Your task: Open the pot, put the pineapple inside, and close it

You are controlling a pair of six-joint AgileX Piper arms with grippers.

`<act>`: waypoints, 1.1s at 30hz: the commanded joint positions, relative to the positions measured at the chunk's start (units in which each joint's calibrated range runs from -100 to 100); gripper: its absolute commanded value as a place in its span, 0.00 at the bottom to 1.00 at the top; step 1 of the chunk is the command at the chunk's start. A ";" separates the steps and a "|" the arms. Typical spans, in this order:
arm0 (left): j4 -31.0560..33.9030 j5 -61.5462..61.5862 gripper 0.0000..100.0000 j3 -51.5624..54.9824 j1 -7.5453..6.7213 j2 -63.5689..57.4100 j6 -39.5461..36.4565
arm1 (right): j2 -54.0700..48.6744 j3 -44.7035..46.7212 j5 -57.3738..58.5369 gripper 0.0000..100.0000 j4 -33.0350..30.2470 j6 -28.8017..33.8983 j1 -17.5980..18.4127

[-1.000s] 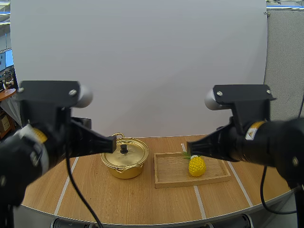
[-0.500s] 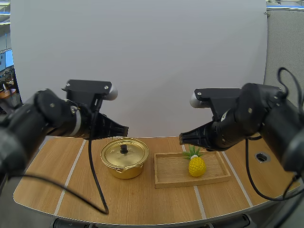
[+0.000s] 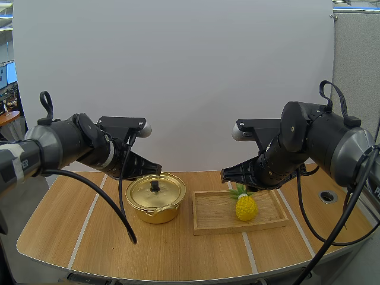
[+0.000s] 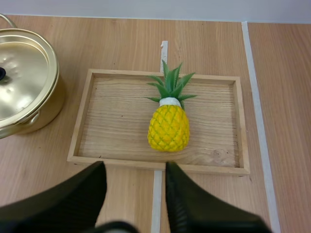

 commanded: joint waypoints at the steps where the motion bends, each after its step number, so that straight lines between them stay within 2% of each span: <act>1: -2.58 0.52 1.00 -0.75 -0.17 0.93 5.83 | -0.12 -0.77 -0.56 0.96 -0.70 0.05 -0.20; 2: -3.02 1.38 1.00 -0.75 -0.17 1.08 8.40 | -0.12 -0.77 -0.56 1.00 -0.70 0.05 -0.20; 8: -6.48 5.92 1.00 -3.18 -0.17 1.97 17.28 | -0.12 -0.77 -0.42 1.00 -0.70 0.05 -0.20; 18: -5.94 18.80 1.00 -16.13 -0.17 14.30 20.40 | -0.12 -0.77 -0.23 1.00 -0.70 0.05 -0.20; 20: -3.38 18.81 1.00 -17.48 -0.70 17.51 20.40 | -0.12 -0.77 -0.06 1.00 -0.70 0.05 -0.20; 25: 4.00 13.08 1.00 -18.57 -3.39 23.39 16.04 | -0.12 -0.77 -0.06 1.00 -0.70 0.05 -0.20; 33: 4.95 10.92 1.00 -20.59 -3.75 30.78 15.83 | -0.12 -0.77 0.29 1.00 -0.70 0.05 -0.20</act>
